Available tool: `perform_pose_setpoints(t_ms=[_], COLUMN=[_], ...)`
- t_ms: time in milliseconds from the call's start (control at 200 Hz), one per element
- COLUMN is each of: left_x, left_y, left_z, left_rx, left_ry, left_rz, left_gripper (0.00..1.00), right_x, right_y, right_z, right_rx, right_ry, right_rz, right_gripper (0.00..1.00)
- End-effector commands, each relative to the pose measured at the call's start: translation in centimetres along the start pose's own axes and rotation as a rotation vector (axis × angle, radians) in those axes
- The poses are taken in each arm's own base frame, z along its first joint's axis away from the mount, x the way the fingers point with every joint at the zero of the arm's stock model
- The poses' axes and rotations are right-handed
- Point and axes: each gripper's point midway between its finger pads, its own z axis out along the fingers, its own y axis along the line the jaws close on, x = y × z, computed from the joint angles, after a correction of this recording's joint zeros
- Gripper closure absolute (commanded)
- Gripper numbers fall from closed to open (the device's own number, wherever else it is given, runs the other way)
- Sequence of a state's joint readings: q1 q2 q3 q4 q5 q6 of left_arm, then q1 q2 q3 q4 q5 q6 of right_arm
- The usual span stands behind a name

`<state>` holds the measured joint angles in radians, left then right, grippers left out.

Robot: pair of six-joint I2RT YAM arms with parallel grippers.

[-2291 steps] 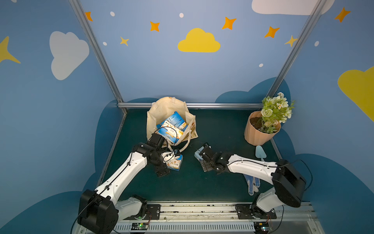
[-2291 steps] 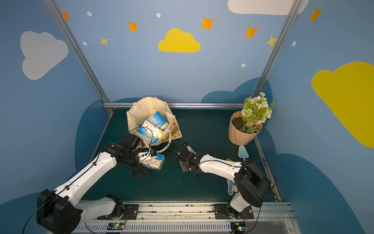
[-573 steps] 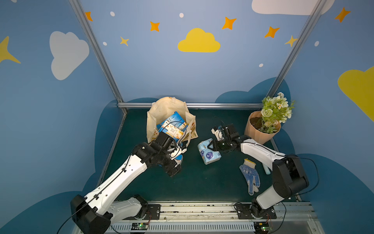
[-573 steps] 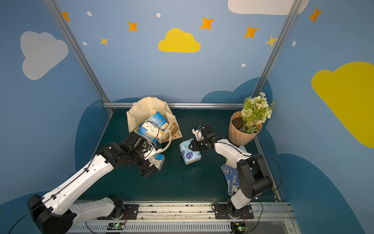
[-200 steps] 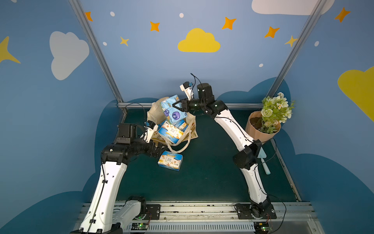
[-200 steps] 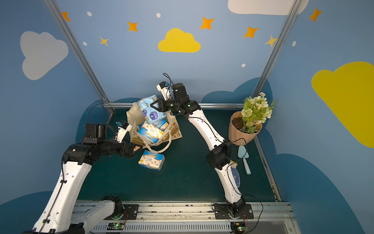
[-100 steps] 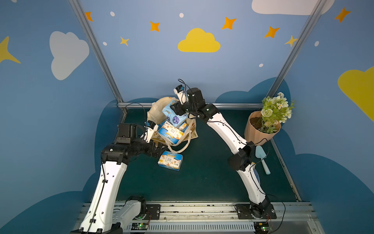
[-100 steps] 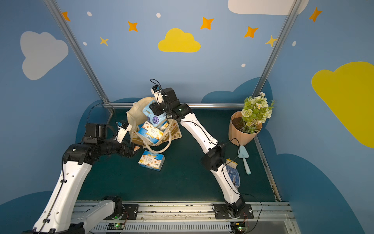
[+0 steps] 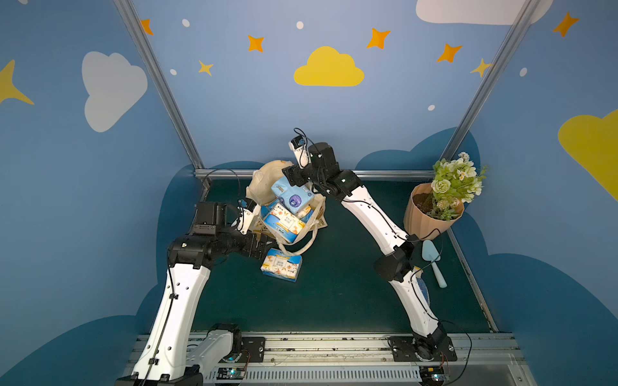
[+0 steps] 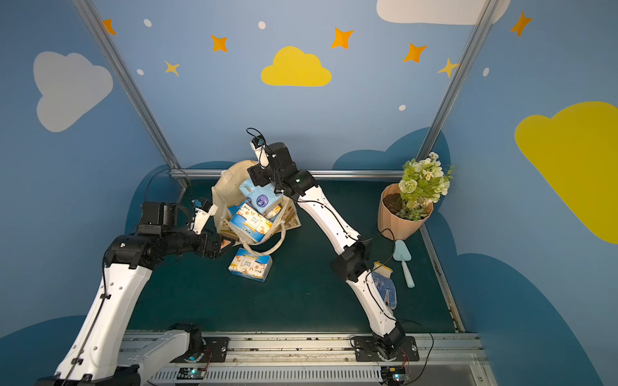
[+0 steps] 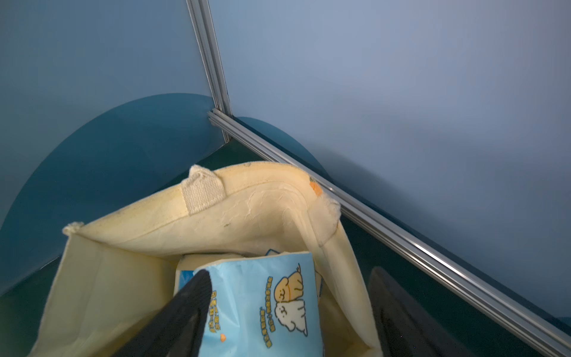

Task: Put tissues into the canvas bag
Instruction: Place the pack of facial tissues in the canvas bag.

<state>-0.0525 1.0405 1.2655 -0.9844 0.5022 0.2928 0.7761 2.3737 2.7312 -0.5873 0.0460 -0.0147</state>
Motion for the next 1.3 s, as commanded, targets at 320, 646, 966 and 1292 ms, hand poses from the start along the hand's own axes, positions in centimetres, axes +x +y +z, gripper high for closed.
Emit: perform_pose_setpoints(t_ms=[320, 646, 966, 1292], left_x=[-2.1, 2.7, 12.3, 15.4], left_y=[-0.4, -1.9, -2.6, -0.1], left_z=[-2.4, -5.7, -2.9, 5.3], left_rx=[-0.032, -0.011, 0.199, 0.219], left_ry=[-0.038, 0.161, 0.52, 0.545], left_rz=[0.057, 0.413, 0.64, 0.825], left_gripper=[0.0, 0.0, 0.0, 0.0], right_x=[-4.5, 3.1, 14.4, 23.6], right_y=[-3.4, -3.7, -3.0, -1.9], right_z=[-12.7, -19.2, -24.2, -25.2], right_rx=[0.146, 0.159, 0.097, 0.106], right_ry=[0.041, 0.268, 0.367, 0.49], right_rz=[0.104, 0.262, 0.556, 0.7], right_gripper=[0.17, 0.1, 0.07, 0.06])
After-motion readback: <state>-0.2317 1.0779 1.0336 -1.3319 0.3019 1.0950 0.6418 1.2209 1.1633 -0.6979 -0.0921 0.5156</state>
